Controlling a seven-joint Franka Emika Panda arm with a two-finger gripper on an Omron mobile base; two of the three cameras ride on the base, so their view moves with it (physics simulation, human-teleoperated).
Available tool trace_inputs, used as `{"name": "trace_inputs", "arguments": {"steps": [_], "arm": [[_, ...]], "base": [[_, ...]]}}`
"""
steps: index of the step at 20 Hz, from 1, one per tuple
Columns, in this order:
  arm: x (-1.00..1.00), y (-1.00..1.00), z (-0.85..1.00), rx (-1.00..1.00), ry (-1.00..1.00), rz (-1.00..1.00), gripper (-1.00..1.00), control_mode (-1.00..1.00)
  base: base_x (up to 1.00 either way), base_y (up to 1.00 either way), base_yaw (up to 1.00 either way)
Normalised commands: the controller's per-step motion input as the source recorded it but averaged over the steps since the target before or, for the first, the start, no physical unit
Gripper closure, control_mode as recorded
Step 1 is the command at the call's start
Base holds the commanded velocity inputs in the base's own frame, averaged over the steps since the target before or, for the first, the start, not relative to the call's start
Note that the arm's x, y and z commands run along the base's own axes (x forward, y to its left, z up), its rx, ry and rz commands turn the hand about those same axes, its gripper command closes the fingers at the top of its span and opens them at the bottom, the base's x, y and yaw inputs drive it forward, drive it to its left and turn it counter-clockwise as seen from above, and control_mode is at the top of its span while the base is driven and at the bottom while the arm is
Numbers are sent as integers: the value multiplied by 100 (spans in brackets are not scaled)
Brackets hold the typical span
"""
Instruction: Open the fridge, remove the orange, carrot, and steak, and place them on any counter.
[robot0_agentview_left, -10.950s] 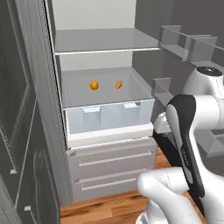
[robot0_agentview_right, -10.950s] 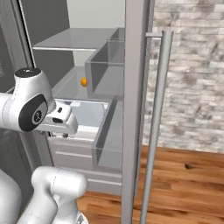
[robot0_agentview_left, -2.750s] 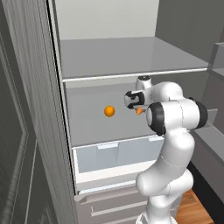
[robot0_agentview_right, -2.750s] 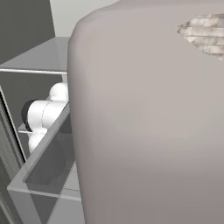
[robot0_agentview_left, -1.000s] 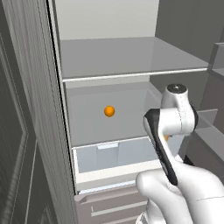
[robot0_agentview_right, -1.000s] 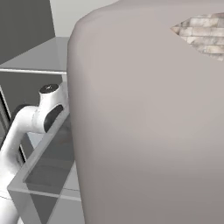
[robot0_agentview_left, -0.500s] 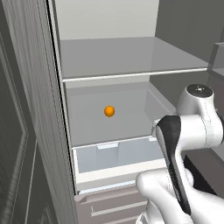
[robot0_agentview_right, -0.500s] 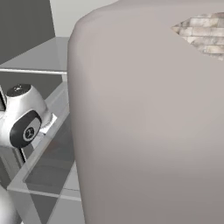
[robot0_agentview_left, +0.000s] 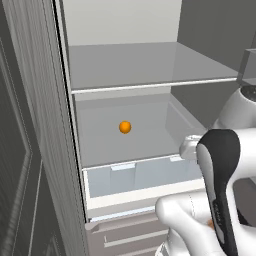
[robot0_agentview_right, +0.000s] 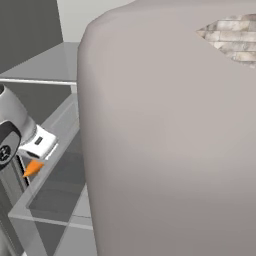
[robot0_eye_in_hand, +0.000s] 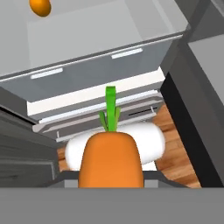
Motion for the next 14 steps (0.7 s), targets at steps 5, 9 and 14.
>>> {"name": "trace_inputs", "arguments": {"steps": [5, 9, 14], "arm": [[-34, 8, 16, 0, 0, 5, 100, -100], [-21, 0, 9, 0, 0, 0, 100, -100], [-5, 0, 2, 0, 0, 0, 100, -100]], "base": [[0, 0, 0], [0, 0, 0], [0, 0, 0]]}}
